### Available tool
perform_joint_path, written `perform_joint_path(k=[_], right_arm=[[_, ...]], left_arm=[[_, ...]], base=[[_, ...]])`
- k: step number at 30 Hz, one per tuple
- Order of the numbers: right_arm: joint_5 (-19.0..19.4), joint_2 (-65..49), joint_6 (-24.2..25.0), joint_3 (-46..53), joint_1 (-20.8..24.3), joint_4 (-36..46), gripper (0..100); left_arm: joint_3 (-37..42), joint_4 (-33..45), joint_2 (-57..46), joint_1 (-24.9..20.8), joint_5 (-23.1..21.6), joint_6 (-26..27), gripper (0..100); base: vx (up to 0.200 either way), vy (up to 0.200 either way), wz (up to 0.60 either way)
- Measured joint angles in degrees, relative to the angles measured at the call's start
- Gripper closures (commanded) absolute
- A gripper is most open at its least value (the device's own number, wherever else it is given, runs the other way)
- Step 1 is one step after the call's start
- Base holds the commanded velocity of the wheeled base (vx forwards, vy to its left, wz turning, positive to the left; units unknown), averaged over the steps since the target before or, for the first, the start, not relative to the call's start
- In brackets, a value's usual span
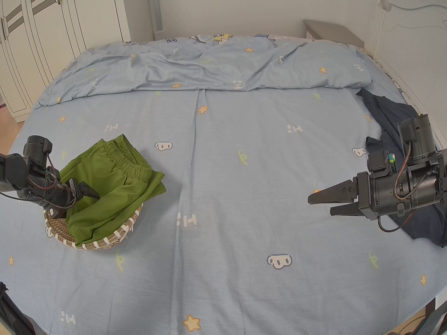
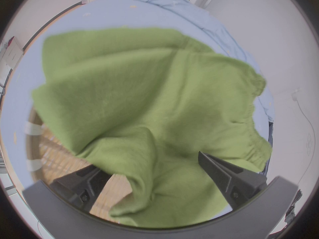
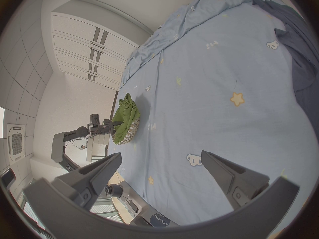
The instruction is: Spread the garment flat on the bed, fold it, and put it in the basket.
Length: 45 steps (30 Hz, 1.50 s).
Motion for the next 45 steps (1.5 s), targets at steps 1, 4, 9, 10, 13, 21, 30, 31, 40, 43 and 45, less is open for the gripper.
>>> perform_joint_path(k=[1, 4, 9, 10, 13, 21, 30, 31, 40, 43, 45], right_arm=[[0.0, 0.0, 0.0, 0.0, 0.0, 0.0, 0], [0.0, 0.0, 0.0, 0.0, 0.0, -0.2, 0], [-0.2, -0.2, -0.2, 0.0, -0.1, -0.4, 0], [-0.5, -0.3, -0.2, 0.1, -0.2, -0.4, 0], [-2.2, -1.4, -0.9, 0.3, -0.7, -0.4, 0], [-5.3, -11.9, -7.8, 6.0, -1.6, -0.4, 0], [-8.4, -34.9, -15.0, 23.2, -2.0, -0.2, 0], [-8.8, -38.0, -15.4, 25.2, -2.0, 0.0, 0], [-11.7, -58.6, -17.1, 35.6, -3.4, 2.8, 0], [-12.9, -64.5, -17.4, 37.9, -4.3, 4.6, 0], [-13.6, -68.7, -17.5, 39.2, -4.9, 6.5, 0]], left_arm=[[0.0, 0.4, -1.4, 0.0, 0.0, 0.0, 0], [0.0, 1.6, -5.2, 0.0, 0.1, 0.2, 0], [-0.3, 5.7, -12.9, 0.0, 0.1, 1.3, 0], [-0.3, 6.8, -14.2, -0.2, 0.1, 1.7, 0], [-0.5, 9.7, -18.8, -1.5, 0.1, 2.8, 0], [0.7, 11.6, -33.2, -7.6, 2.9, 3.5, 0], [11.8, 8.9, -54.3, -14.1, 11.6, 3.6, 0], [14.1, 8.1, -57.3, -14.6, 12.6, 3.6, 0], [32.9, 4.0, -80.5, -16.9, 15.2, 3.6, 0], [38.1, 3.4, -87.3, -17.3, 15.3, 3.6, 0], [41.4, 2.8, -91.2, -17.4, 15.9, 3.3, 0]], base=[[0.000, 0.000, 0.00], [0.000, 0.000, 0.00], [0.000, 0.000, 0.00], [0.000, 0.000, 0.00], [0.000, 0.000, 0.00], [0.000, 0.000, 0.00], [0.000, 0.000, 0.00], [0.000, 0.000, 0.00], [0.000, 0.000, 0.00], [0.000, 0.000, 0.00], [0.000, 0.000, 0.00]])
